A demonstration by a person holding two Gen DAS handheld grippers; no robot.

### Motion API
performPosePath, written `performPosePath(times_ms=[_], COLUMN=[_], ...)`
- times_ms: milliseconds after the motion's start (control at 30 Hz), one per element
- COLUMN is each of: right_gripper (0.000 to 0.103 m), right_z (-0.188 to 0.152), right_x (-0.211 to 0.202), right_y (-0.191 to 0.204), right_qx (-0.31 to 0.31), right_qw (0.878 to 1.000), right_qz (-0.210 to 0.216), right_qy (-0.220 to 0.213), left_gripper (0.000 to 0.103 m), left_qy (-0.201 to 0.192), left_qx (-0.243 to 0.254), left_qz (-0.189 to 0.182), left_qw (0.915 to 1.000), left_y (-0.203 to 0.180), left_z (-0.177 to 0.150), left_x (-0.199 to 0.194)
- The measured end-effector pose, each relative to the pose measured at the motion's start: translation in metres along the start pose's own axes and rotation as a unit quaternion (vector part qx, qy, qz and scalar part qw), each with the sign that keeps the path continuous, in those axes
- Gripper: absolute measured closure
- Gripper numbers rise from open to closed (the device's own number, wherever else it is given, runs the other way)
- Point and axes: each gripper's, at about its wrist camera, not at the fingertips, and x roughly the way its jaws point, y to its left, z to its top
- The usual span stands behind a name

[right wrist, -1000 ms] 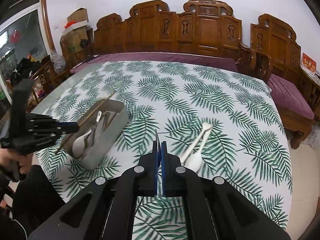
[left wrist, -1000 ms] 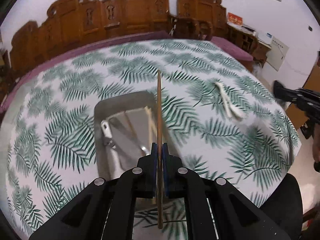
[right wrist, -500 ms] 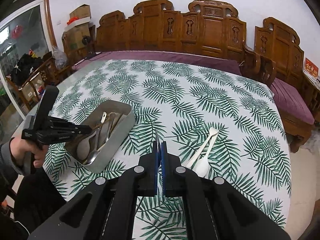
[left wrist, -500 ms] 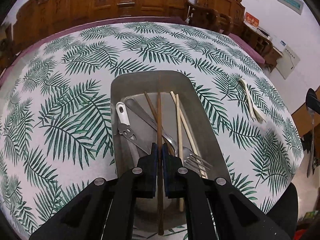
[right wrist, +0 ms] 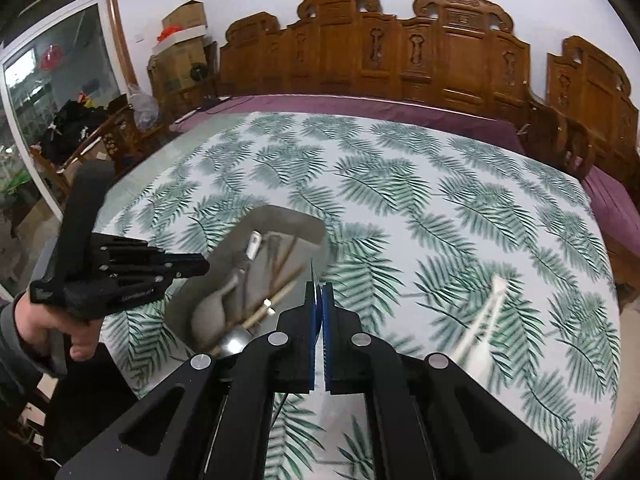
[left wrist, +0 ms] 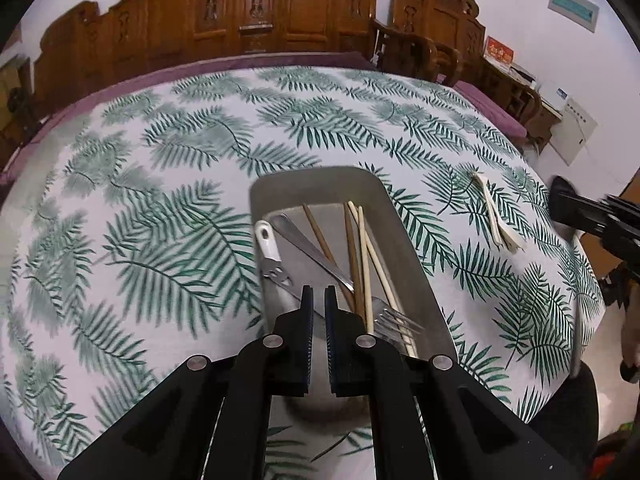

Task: Organize utensils
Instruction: 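Lower the right tool into the grey tray and release a held utensil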

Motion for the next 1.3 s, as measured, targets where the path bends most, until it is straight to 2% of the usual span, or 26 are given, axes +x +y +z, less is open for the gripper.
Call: performPosePath(times_ms=[300, 533, 967, 1167, 1300], right_gripper=[0.099, 0.099, 0.099, 0.099, 0.099], right_z=[0.028, 0.037, 0.038, 0.035, 0.033], right_x=[0.04, 0.072, 0.151, 0.168, 0.171], right_y=[0.022, 0.028, 0.046, 0.06, 0.056], right_qx=[-0.009, 0.01, 0.033, 0.001, 0.002], right_qw=[1.0, 0.999, 0.996, 0.996, 0.996], right_qz=[0.015, 0.029, 0.032, 0.032, 0.032], right_qy=[0.025, 0.036, 0.075, 0.084, 0.085], left_gripper=[0.098, 0.098, 0.098, 0.098, 0.097], left_qy=[-0.027, -0.036, -0.036, -0.036, -0.036], left_qx=[-0.014, -0.026, -0.065, -0.062, -0.054], left_qz=[-0.013, -0.001, 0.023, 0.024, 0.021], left_qw=[0.9995, 0.999, 0.997, 0.9971, 0.9977], left_y=[0.008, 0.026, 0.063, 0.062, 0.052], left_z=[-0.005, -0.013, -0.034, -0.036, -0.037], left_x=[-0.046, -0.066, -0.08, -0.08, -0.077])
